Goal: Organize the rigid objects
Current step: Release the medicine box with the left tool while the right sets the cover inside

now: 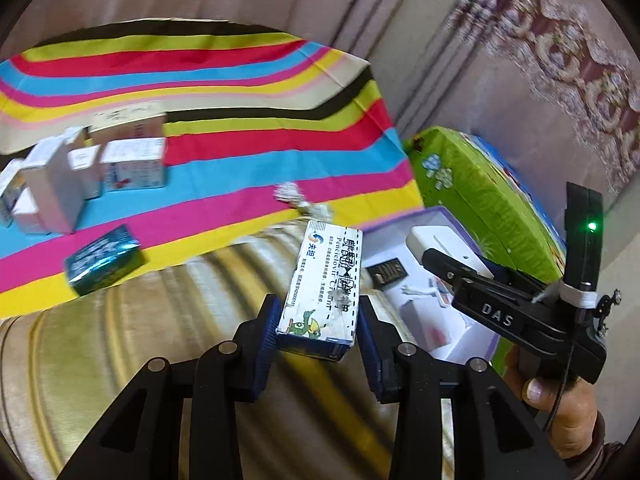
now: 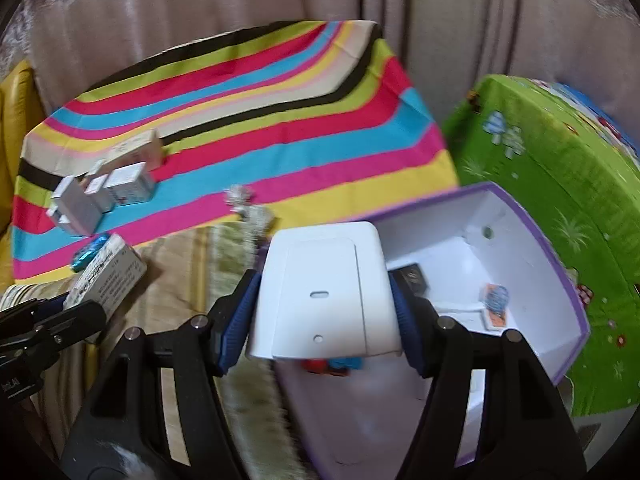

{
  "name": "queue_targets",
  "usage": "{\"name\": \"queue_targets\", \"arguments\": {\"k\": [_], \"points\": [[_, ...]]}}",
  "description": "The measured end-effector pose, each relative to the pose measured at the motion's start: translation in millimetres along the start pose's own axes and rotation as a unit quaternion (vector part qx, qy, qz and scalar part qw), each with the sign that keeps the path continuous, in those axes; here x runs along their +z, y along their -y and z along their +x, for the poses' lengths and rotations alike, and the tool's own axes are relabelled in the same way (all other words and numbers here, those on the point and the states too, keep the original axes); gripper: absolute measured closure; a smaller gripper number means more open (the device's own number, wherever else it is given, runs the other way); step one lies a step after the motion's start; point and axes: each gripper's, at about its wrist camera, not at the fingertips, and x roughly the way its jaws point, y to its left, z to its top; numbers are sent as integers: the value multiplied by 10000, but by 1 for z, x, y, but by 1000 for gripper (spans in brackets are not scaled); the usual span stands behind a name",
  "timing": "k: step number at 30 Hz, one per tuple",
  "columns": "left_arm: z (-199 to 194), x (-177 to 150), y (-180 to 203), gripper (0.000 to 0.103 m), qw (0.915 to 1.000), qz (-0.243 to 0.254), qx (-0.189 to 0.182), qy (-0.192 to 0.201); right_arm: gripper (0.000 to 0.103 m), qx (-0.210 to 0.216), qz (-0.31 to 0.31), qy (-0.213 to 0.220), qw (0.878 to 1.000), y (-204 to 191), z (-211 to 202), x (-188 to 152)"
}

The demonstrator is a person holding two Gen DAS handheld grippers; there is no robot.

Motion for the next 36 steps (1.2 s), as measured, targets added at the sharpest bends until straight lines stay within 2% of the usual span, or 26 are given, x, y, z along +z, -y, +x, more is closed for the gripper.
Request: {"name": "queue_targets", "arguments": {"k": [7, 8, 11, 12, 14, 18, 20, 25, 30, 36], "points": [[26, 2, 39, 63, 9986, 328, -350, -234, 36, -363, 173, -44, 9992, 28, 0, -5], [28, 2, 41, 60, 9984, 349, -359, -266, 36, -435, 196, -68, 9988, 32, 1, -6], [30, 1, 49, 41, 9978, 455, -391, -282, 35, -601, 246, -50, 9979, 41, 0, -9], [30, 0, 51, 40, 9977, 504, -357, -272, 34, -697, 256, -19, 9972, 44, -1, -10], [29, -1, 54, 39, 9977, 582, -226, -258, 28, -746, 252, 3, 9969, 47, -1, -10], [23, -2, 52, 39, 9986, 514, 5, -137, 26, -713, 273, 40, 9971, 49, -2, -10], [18, -4, 49, 38, 9975, 511, 484, -36, 26, -665, 255, 48, 9975, 46, -3, -10], [9, -5, 31, 38, 9907, 235, 1337, 101, 26, -418, 173, -38, 9990, 31, -4, -12], [3, -7, 16, 38, 9883, 18, 1519, 146, 26, -308, -53, -94, 9995, 11, -4, -14], [4, -6, 9, 38, 9881, -102, 1525, 151, 25, -214, -242, -113, 9994, -8, -7, -15]]}}
